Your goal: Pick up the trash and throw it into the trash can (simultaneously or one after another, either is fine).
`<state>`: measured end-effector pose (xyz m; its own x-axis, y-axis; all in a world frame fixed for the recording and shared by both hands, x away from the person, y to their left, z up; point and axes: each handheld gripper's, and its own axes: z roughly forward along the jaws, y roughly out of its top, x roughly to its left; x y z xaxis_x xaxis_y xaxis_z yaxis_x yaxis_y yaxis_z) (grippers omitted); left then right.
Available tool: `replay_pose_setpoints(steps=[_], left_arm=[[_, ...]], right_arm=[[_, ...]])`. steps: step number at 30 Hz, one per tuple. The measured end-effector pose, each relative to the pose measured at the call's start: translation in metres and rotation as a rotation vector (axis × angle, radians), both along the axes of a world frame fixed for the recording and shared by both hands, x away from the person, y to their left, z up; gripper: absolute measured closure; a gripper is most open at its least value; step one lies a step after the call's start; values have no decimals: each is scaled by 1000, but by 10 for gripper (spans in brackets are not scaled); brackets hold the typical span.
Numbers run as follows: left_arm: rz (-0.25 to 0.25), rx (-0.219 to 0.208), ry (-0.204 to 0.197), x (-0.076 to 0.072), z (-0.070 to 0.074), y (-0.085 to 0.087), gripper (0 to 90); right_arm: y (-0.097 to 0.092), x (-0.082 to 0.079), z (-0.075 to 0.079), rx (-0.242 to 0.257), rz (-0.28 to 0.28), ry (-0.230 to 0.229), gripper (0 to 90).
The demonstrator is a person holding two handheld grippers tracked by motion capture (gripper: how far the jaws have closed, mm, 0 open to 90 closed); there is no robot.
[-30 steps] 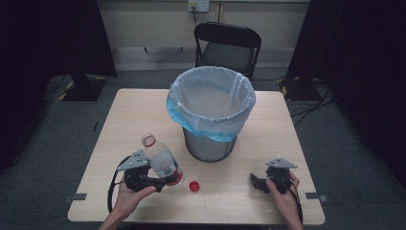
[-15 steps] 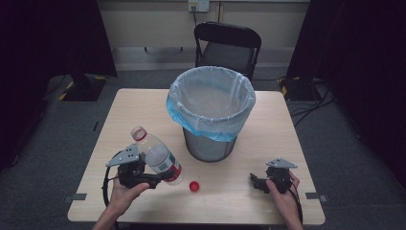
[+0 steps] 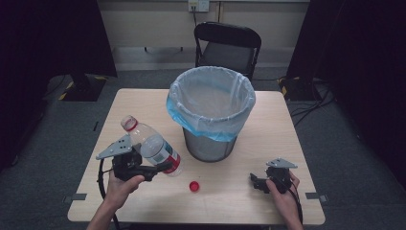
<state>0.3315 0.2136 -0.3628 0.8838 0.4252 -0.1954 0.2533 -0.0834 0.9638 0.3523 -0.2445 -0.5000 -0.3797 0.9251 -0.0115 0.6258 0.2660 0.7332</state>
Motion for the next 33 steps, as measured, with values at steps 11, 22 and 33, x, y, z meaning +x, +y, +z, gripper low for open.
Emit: replay_pose_setpoints(steps=[11,22,33], left_arm=[[-46,-69,-41,4,25,-10,299],[-87,-116,-79,6,49,-21,299],[-116,-136,-121,12,71,-32,300]], right_arm=[[0,0,0,0,0,0,108],[0,0,0,0,0,0,108],[0,0,0,0,0,0,108]])
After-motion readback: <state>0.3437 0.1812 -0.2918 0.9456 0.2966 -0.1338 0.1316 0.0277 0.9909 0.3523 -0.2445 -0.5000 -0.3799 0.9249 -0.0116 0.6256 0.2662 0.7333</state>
